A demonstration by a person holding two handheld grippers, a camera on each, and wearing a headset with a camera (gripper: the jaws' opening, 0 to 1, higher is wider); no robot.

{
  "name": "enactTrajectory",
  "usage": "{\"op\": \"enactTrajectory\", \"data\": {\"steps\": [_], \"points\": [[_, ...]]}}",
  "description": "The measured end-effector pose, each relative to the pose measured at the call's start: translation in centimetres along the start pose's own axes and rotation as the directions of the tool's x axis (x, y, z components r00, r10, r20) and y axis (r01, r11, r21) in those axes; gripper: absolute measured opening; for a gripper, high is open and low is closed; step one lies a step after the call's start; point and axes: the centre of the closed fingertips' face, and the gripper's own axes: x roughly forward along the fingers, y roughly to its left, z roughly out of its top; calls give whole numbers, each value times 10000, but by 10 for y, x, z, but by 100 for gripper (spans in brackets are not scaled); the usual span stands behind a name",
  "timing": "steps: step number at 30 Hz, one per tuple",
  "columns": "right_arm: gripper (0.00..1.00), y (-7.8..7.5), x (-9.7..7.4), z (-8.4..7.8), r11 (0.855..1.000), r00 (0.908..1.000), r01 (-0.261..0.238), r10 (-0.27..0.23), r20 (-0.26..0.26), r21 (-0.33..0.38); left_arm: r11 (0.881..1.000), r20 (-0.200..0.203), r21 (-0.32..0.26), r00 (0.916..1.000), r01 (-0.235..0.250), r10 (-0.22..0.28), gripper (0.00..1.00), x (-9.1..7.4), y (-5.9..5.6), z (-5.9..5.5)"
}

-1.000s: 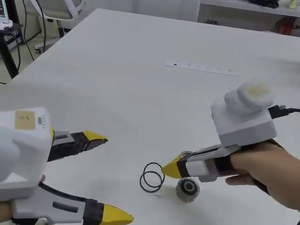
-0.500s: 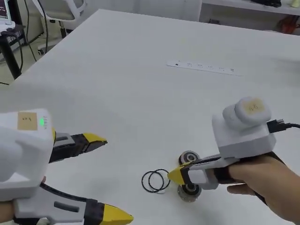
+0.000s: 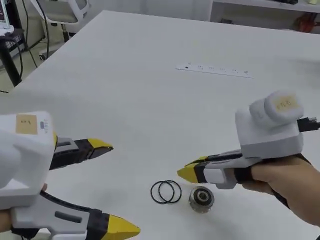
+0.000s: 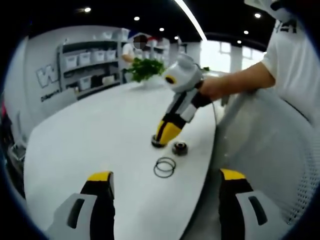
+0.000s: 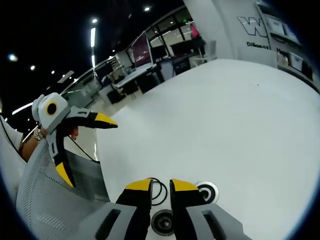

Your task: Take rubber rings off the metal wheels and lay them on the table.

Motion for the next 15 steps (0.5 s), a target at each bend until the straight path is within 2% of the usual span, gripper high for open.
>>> {"op": "enactTrajectory", "data": {"steps": [3,9,12,15], "points": [[13,-3,-8,10,9995,9992,121,-110,394,-283,9995,35,320,10000,-19,17,87,-2,5,12],[13,-13,-27,22,9950,9936,647,-571,974,-767,9941,449,1074,9989,-150,102,88,-2,18,47],[13,-20,-37,27,9935,9884,910,-817,1280,-686,9896,552,1437,9985,-46,-34,89,0,22,63],[14,-28,-46,33,9935,9817,1105,-1048,1588,-278,9824,566,1869,9983,52,-160,89,5,27,78]]}}
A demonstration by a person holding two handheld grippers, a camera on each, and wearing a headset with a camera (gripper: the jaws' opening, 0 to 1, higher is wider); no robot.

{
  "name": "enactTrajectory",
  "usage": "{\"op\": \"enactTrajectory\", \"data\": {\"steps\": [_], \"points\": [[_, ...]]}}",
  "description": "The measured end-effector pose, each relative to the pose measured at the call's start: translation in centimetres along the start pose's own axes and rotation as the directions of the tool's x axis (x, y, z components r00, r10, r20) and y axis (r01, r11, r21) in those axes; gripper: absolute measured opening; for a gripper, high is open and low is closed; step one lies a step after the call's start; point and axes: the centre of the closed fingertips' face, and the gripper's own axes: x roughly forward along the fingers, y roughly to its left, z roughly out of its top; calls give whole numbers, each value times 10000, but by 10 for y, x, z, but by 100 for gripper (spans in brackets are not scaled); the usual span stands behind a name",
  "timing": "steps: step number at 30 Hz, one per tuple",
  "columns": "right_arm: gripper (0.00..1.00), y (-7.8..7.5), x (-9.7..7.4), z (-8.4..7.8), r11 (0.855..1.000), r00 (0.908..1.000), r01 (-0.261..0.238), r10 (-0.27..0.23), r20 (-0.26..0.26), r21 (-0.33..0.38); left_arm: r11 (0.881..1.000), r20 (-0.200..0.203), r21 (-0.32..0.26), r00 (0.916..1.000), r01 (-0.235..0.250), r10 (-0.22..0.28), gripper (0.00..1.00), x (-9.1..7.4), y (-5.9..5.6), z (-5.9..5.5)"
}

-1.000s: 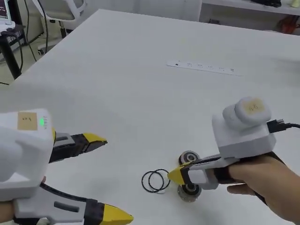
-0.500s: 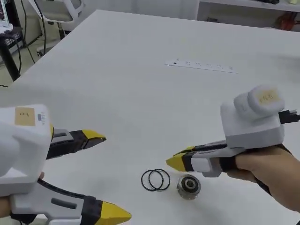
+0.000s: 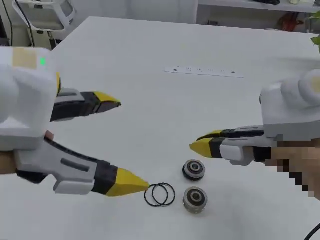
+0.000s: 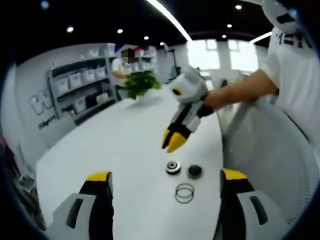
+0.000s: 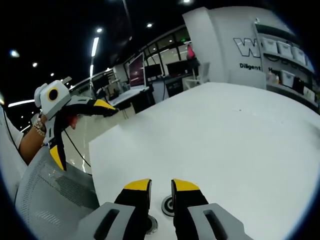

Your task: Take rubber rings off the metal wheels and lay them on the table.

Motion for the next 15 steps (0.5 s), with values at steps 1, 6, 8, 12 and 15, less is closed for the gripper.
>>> {"op": "enactTrajectory", "data": {"steps": [1,6,8,12,15], "points": [[14,-2,-1,0,10000,10000,61,-61,23,38,9997,34,236,10000,92,-93,89,3,3,6],[13,-10,-8,-2,9994,9995,329,-329,36,94,9966,31,758,9995,321,-324,87,18,13,25],[12,-14,-9,-5,9992,9993,386,-386,0,71,9901,172,1364,9993,320,-347,83,26,15,36],[11,-21,-9,-15,9985,9990,413,-407,-171,361,9888,793,1390,9947,546,-661,80,43,11,56],[10,-23,-7,-22,9985,9987,403,-391,-328,357,9832,831,1613,9916,852,-995,77,61,14,63]]}}
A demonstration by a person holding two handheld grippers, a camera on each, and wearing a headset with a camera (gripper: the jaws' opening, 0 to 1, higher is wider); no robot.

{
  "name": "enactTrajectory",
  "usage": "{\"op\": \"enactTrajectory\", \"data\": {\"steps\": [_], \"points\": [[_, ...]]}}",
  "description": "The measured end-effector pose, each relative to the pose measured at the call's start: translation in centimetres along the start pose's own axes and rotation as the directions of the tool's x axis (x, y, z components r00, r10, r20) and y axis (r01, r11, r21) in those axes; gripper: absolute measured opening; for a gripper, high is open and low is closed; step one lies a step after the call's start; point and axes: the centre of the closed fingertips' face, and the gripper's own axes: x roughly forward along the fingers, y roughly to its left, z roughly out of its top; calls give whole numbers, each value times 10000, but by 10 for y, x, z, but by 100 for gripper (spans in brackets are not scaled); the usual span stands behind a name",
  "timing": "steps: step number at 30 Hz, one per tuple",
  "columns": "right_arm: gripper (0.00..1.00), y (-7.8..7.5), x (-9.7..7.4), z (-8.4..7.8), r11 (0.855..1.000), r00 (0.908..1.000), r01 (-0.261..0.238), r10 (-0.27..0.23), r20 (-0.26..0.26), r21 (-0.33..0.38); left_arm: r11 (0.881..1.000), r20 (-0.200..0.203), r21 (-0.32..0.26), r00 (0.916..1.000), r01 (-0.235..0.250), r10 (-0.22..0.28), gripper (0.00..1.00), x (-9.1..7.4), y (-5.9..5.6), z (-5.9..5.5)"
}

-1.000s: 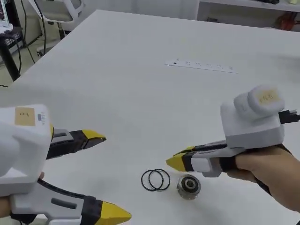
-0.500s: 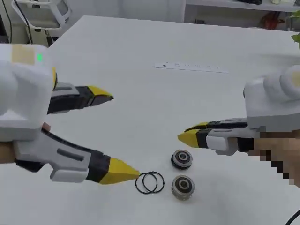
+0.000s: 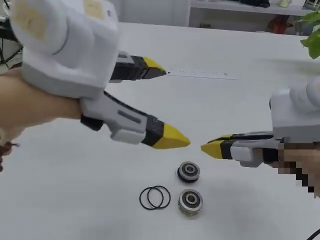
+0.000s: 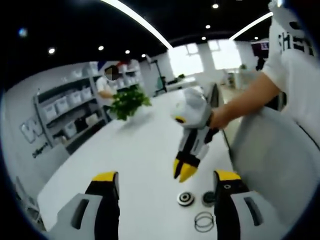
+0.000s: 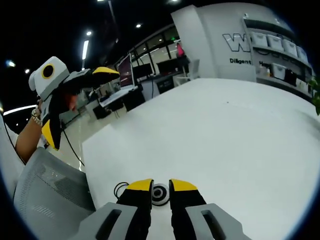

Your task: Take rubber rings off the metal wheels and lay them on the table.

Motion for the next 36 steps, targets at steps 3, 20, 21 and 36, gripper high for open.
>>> {"op": "enactTrajectory", "data": {"steps": [3,20,21,36], "points": [[10,0,2,-4,9992,9999,-81,76,-132,-401,9992,93,266,9995,297,-300,74,16,0,7],[16,-10,10,-32,9991,9959,-159,124,-893,-384,9909,587,-1347,9983,52,28,50,56,-5,-58],[16,-9,11,-34,9989,9952,-207,166,-964,-417,9887,488,-1493,9988,128,-56,47,58,-7,-63],[22,-1,25,-57,9909,9829,-624,404,-1795,-1189,9900,-1292,-1155,9870,811,-959,32,86,-38,-116]]}}
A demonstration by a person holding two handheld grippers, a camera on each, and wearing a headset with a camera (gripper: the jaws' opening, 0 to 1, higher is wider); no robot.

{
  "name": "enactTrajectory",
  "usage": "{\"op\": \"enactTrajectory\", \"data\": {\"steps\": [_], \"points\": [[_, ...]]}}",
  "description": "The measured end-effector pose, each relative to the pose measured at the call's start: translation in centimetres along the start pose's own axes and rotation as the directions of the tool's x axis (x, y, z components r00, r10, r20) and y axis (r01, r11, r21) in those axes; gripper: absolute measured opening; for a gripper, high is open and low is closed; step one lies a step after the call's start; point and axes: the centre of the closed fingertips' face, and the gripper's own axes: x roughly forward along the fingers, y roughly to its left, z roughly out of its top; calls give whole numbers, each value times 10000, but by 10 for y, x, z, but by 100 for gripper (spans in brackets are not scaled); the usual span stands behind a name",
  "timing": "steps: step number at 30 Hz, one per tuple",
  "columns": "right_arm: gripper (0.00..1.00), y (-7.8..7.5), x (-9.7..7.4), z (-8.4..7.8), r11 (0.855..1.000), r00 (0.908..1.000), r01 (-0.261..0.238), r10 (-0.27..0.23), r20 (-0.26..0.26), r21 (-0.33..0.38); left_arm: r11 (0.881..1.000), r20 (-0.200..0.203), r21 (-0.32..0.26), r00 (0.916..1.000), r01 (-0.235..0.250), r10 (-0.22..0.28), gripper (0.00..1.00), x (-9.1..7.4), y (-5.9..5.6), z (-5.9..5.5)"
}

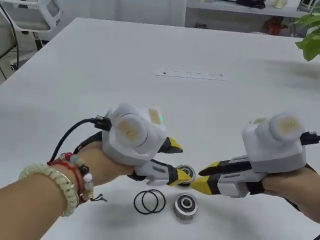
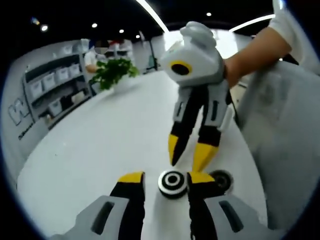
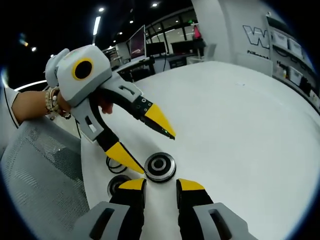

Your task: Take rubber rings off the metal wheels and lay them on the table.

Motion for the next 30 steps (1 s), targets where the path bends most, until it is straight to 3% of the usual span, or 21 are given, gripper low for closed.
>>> {"op": "enactTrajectory", "data": {"steps": [3,5,7,12,15,18,30], "points": [[24,-1,3,0,10000,10000,58,-58,-2,-72,10000,-83,23,10000,5,-5,25,4,-1,-3],[25,-1,4,-1,9999,10000,69,-69,-1,-131,9998,-571,145,9983,-97,105,21,6,-1,-11],[24,0,6,-2,9998,10000,41,-42,-52,-176,10000,-336,-9,9994,21,-21,18,5,-5,-8],[24,2,8,-1,9996,10000,69,-70,-16,-289,9999,-412,20,9991,103,-102,14,8,-8,-13],[24,0,9,-1,9986,9998,194,-193,35,-484,9990,-442,-412,9989,147,-165,15,8,-6,-15],[22,-2,9,0,9975,9994,318,-311,115,-631,9966,-209,-810,9996,152,-170,15,9,-4,-16],[18,0,8,1,9837,9996,273,-258,109,-1778,9957,-93,-912,9999,132,-141,15,10,-5,-14]]}}
